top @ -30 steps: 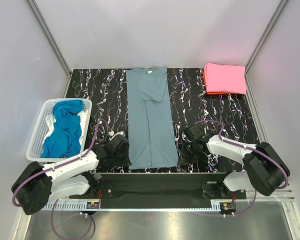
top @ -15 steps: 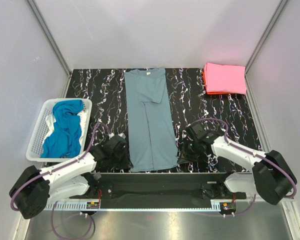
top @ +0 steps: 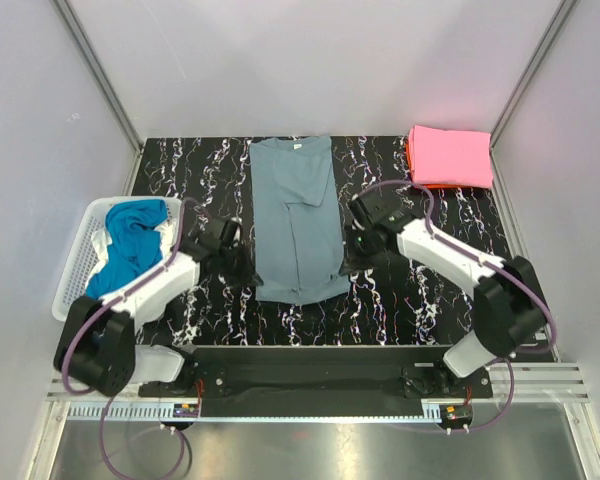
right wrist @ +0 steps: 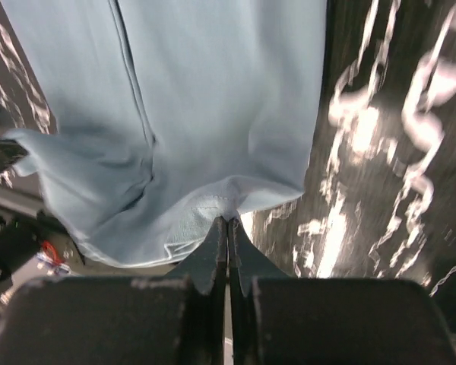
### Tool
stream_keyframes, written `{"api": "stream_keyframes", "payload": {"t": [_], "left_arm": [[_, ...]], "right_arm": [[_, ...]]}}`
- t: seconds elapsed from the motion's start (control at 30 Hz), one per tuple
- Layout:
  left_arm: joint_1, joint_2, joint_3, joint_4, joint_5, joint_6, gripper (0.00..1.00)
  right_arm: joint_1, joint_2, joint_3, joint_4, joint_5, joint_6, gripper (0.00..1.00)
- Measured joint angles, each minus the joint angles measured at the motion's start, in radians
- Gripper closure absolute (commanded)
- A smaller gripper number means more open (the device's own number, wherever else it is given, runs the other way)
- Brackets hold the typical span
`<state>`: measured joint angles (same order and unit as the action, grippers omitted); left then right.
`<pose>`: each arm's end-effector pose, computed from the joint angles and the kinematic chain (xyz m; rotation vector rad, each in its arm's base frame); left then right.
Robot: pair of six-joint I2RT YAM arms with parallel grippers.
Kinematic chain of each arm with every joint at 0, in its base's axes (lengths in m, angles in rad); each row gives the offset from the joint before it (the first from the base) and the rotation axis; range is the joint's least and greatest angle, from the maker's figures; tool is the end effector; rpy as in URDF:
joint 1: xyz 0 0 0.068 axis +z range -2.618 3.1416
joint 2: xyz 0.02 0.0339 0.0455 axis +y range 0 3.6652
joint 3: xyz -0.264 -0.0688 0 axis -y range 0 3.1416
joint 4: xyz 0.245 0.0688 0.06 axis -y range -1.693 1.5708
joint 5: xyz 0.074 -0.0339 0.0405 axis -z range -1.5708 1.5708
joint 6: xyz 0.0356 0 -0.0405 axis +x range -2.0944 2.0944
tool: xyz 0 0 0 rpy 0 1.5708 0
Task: Fold and stack the t-shirts
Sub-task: Fold the tshirt
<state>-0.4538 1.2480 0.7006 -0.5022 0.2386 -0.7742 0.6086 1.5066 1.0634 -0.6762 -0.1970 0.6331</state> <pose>0.2037 -0.1087 0.1934 -0.3541 2.7460 -0.6963 0.2402 0.1759 0.2281 -0.0295 2.8261 0.6045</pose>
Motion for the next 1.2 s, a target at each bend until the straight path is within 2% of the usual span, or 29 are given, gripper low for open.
{"api": "stream_keyframes", "payload": {"t": [0.17, 0.33, 0.57, 0.7, 0.9, 1.2], "left_arm": [[0.118, 0.218, 0.216, -0.034, 0.035, 0.092, 1.00], [0.196, 0.452, 0.507, -0.071, 0.084, 0.169, 1.00], [0.263, 0.697, 0.816, -0.118, 0.106, 0.223, 1.00], [0.276, 0.818, 0.948, -0.168, 0.070, 0.249, 0.99], [0.278, 0.933, 1.040, -0.214, 0.036, 0.270, 1.00], [0.286, 0.945, 1.049, -0.204, 0.011, 0.264, 1.00]], "right_arm": [[-0.067, 0.200, 0.235, -0.028, 0.014, -0.093, 1.00], [-0.146, 0.385, 0.469, -0.044, 0.001, -0.169, 1.00], [-0.228, 0.616, 0.793, -0.099, -0.017, -0.246, 1.00], [-0.249, 0.729, 0.915, -0.118, -0.005, -0.275, 1.00], [-0.252, 0.845, 1.046, -0.150, -0.006, -0.323, 1.00], [-0.253, 0.866, 1.095, -0.159, -0.008, -0.346, 1.00]]}}
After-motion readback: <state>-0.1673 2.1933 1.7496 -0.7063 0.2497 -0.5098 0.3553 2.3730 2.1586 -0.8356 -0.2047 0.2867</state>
